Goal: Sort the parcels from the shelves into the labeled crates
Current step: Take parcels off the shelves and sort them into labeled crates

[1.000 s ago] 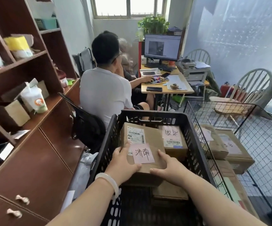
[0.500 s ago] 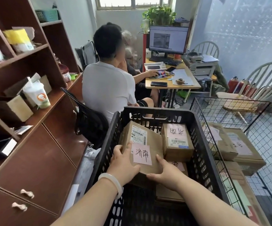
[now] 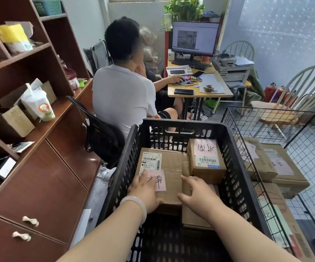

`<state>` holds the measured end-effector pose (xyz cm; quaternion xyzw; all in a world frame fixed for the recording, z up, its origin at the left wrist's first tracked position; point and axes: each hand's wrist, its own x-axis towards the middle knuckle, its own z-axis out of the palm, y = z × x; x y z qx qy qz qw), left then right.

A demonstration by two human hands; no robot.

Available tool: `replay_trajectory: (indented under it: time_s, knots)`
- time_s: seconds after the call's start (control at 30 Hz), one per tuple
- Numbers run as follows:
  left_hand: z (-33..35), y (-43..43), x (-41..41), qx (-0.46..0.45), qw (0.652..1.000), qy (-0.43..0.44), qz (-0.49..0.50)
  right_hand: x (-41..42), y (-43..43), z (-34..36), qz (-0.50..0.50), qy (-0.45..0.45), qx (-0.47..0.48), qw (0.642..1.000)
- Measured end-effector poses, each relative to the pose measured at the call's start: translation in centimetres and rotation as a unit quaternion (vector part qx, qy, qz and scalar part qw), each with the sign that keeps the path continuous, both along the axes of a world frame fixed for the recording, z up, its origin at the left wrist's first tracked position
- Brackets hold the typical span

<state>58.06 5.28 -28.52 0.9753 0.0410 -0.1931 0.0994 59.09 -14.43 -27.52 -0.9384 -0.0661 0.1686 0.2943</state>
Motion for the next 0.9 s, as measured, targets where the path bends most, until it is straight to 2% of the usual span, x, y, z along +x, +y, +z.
replay_trajectory:
  time_s: [0.3, 0.4, 0.5, 0.67, 0.77, 0.9]
  knots:
    - [-3.1, -1.2, 0.9, 0.037, 0.999, 0.007, -0.011, 0.2, -0.7, 0.3, -0.022, -0.047, 0.006, 0.999]
    - [-3.4, -1.2, 1.9, 0.046, 0.998, 0.028, -0.012, -0.1, -0.7, -0.2, -0.005, -0.047, -0.018, 0.999]
    - [-3.4, -0.9, 2.5, 0.067, 0.997, 0.011, -0.023, -0.3, -0.7, -0.3, 0.014, -0.044, -0.039, 0.998]
    - [-2.5, -1.2, 2.6, 0.046, 0.999, 0.006, -0.014, -0.7, -0.7, 1.2, 0.043, -0.062, -0.112, 0.991]
    - [-0.7, -1.3, 2.3, 0.011, 0.999, -0.038, -0.01, -1.3, -1.0, 3.3, 0.054, -0.085, -0.141, 0.985]
    - [2.9, -2.0, 1.1, 0.016, 0.986, -0.158, -0.055, -3.8, -2.1, 6.4, 0.071, -0.141, -0.175, 0.972]
